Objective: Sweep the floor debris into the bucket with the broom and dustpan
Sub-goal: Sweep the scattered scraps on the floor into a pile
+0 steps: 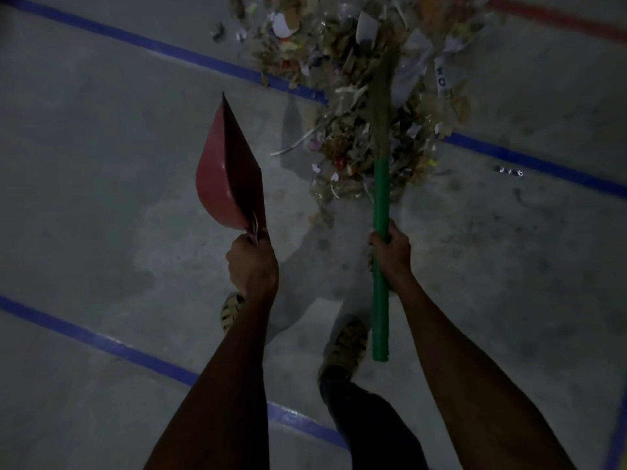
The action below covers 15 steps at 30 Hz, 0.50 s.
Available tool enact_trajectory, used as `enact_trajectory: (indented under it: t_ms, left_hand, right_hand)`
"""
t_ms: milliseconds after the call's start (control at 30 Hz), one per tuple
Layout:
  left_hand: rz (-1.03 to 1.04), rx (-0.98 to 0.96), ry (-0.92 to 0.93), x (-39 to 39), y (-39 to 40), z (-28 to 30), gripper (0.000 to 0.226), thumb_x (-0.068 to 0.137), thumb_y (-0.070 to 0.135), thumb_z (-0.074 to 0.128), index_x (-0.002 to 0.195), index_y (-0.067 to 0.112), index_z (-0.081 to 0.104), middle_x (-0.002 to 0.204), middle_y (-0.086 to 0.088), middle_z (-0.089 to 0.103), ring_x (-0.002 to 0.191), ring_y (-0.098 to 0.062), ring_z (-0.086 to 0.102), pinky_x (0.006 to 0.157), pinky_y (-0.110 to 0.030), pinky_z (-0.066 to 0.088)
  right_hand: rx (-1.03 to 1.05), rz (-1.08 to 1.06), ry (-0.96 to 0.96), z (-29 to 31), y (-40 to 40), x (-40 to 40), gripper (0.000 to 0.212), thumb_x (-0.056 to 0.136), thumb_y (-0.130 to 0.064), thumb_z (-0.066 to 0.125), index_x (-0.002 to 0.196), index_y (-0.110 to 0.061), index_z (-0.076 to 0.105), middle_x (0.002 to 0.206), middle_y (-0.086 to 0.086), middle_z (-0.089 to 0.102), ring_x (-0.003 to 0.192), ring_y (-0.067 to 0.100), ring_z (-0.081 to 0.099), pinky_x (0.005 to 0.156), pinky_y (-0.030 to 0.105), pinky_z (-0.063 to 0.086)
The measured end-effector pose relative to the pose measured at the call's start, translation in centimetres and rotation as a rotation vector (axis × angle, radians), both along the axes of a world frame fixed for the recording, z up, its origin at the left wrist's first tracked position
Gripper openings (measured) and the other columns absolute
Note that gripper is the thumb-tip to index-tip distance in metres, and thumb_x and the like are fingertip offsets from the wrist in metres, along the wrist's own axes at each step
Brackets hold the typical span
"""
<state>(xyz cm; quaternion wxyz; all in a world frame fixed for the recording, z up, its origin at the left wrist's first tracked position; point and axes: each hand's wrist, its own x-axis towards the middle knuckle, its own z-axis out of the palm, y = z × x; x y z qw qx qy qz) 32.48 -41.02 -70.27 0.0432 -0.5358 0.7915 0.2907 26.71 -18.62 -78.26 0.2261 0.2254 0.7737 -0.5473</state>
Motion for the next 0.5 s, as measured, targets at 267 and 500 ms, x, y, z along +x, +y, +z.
enact_trajectory:
  t_ms: [267, 500]
  left_hand:
    - [0.019, 0.031, -0.028, 0.9, -0.9, -0.3, 0.043, 0.094, 0.047, 0.053, 0.093, 0.006, 0.065, 0.091, -0.016, 0.068, 0.081, -0.036, 0.065, 0.075, -0.048, 0.057]
    - [0.016, 0.042, -0.018, 1.5, -4.5, -1.1, 0.046, 0.095, 0.048, 0.053, 0.093, 0.004, 0.066, 0.094, -0.017, 0.068, 0.084, -0.035, 0.065, 0.076, -0.044, 0.056]
  right_hand:
    - [-0.093, 0.184, -0.059, 0.2, -0.9, -0.2, 0.026, 0.097, -0.011, 0.059, 0.123, -0.016, 0.060, 0.075, 0.013, 0.059, 0.045, 0.022, 0.053, 0.045, 0.031, 0.048]
    - [0.081, 0.625, -0.243, -2.0, -5.7, -0.9, 0.032, 0.095, -0.015, 0.063, 0.126, -0.010, 0.061, 0.082, 0.012, 0.065, 0.052, 0.022, 0.058, 0.044, 0.024, 0.047]
